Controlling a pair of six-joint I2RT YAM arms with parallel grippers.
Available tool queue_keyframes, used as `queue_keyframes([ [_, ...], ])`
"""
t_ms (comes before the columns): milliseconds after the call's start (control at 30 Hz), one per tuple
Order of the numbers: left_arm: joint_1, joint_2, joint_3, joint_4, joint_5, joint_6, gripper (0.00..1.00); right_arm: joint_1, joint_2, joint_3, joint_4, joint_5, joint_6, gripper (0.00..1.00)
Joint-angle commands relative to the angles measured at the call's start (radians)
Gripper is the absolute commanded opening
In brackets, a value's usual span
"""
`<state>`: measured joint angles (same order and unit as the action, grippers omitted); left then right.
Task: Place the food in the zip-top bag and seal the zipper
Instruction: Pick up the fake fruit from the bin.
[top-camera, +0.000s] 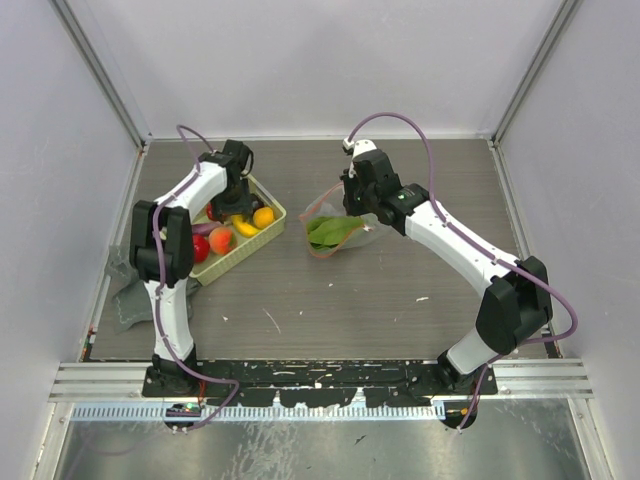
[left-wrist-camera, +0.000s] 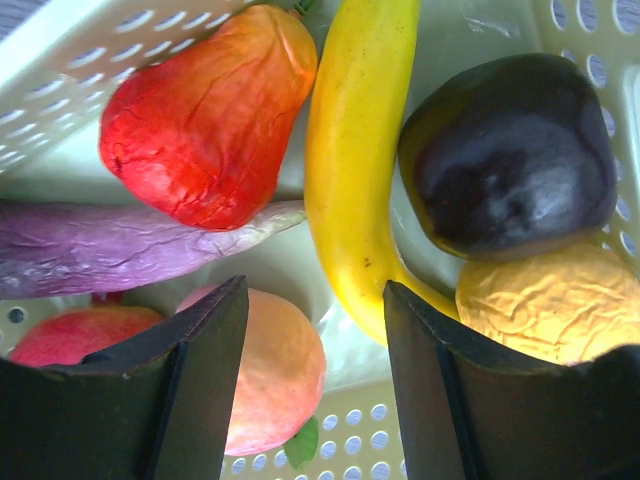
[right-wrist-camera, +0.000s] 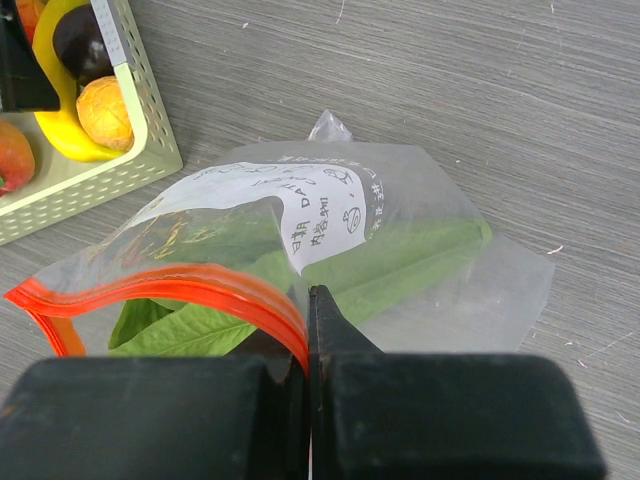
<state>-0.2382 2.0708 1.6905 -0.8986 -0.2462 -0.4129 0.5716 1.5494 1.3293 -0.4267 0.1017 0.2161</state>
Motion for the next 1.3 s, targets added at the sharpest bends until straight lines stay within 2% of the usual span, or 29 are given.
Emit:
queue_keyframes([
  [0,0.007,0.035,0.027,0.026,0.032,-0.071,0.57,-0.008,-0.037,0.003,0.052,-0.013,0.008,0.04],
  [300,0.019,0.083,0.015,0.050,0.063,-0.116,0.58,-0.008,-0.033,0.002,0.053,-0.014,0.009,0.04],
  [433,0.024,0.063,-0.002,0.050,0.059,-0.123,0.50,-0.009,-0.033,0.002,0.053,-0.014,0.009,0.04],
  [533,0.024,0.020,-0.020,0.055,0.047,-0.119,0.38,-0.009,-0.038,0.002,0.052,-0.016,0.011,0.04],
  [733,0.023,-0.058,-0.023,0.016,-0.004,-0.097,0.30,-0.009,-0.041,0.001,0.053,-0.019,0.013,0.04],
  [1000,0.023,-0.144,-0.028,-0.051,-0.042,-0.060,0.27,-0.009,-0.045,-0.001,0.052,-0.022,0.015,0.03],
  [1267,0.000,-0.310,-0.076,-0.123,-0.015,0.000,0.27,-0.009,-0.045,0.001,0.053,-0.021,0.016,0.03],
])
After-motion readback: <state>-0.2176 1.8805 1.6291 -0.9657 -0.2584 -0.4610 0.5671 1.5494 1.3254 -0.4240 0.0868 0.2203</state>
